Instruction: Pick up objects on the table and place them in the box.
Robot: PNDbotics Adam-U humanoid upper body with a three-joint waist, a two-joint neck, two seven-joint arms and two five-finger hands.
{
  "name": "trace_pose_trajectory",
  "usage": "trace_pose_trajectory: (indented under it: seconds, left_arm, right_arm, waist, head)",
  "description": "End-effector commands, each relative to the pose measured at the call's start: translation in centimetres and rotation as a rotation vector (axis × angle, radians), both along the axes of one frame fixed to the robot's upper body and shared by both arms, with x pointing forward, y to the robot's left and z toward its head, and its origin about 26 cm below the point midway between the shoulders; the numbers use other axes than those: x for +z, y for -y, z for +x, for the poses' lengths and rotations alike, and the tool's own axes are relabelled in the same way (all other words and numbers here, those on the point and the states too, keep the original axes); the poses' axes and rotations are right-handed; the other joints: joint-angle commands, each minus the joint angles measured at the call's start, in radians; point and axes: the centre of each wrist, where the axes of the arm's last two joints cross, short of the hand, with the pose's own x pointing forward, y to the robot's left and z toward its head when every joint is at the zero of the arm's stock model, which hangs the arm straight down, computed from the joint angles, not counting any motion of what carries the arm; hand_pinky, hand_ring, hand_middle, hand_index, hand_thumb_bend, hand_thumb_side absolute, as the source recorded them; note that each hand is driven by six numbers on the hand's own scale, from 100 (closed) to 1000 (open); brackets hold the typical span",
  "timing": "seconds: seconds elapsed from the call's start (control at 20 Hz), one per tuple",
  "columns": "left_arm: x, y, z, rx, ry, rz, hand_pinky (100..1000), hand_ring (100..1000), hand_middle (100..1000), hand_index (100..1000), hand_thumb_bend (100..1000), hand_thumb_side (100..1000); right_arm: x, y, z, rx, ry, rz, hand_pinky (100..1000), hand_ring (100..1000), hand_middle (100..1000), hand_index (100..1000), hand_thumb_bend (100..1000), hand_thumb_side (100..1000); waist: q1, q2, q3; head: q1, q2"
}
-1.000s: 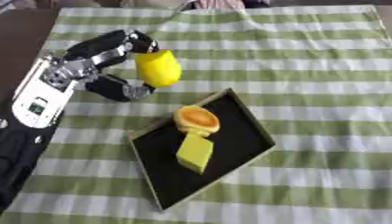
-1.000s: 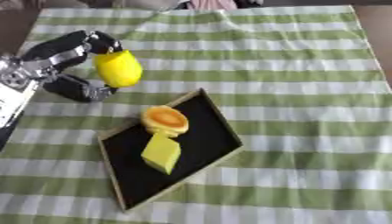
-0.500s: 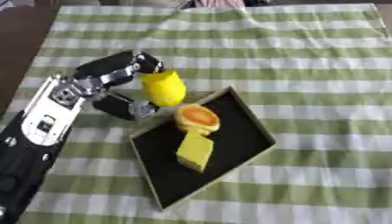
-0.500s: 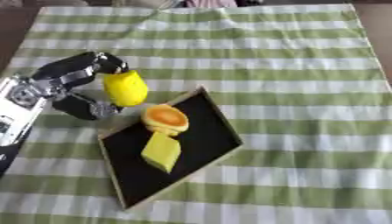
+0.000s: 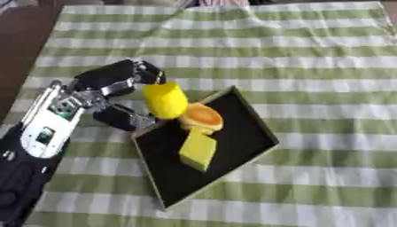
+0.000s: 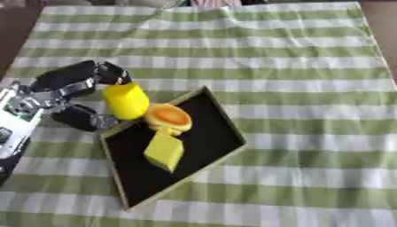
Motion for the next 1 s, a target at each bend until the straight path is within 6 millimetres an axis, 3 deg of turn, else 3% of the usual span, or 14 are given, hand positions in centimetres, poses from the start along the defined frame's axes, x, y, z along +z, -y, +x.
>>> trace_pose_trajectory:
  seconds: [0.05,0.7,0.8,0.85,0.95,1.0]
  left_arm:
    - [0.8,-0.3,-0.2,-0.098,0.096,0.14,736,710,546,668,100,250]
    - [-3.2,0.5,-0.3,-0.165,-0.034,0.184,719,694,533,676,100,255]
    - [-3.4,0.2,-0.4,-0.144,-0.048,0.182,729,719,570,723,100,254]
    - [-3.4,0.0,-0.4,-0.132,-0.049,0.183,766,803,708,850,100,249]
    - [-3.0,-0.5,-0.5,-0.108,-0.036,0.19,838,876,797,931,100,572]
    - [-2.7,-0.7,-0.6,-0.096,-0.019,0.188,856,891,812,940,100,688]
  right_arm:
    - [0.9,0.1,-0.1,0.0,0.017,-0.031,971,881,684,747,100,470]
    - [0.8,0.2,-0.2,-0.002,0.01,-0.029,970,881,682,746,100,470]
    - [0.8,0.2,-0.2,-0.002,0.009,-0.029,969,881,681,745,100,470]
    - [0.7,0.2,-0.2,-0.003,0.008,-0.028,970,881,680,745,100,470]
    - [0.7,0.2,-0.3,-0.007,0.006,-0.026,970,881,680,744,100,470]
    - [0.6,0.2,-0.3,-0.009,0.005,-0.026,969,881,679,744,100,470]
  waist:
    - [-0.001,-0.023,0.002]
    - [0.005,-0.037,0.006]
    - [0.005,-0.037,0.007]
    - [0.005,-0.037,0.007]
    - [0.005,-0.037,0.008]
    - [0.005,-0.037,0.009]
  head:
    - [-0.005,0.005]
    - [-0.037,0.02]
    - [-0.039,0.023]
    - [-0.04,0.024]
    - [-0.04,0.026]
    - [-0.04,0.028]
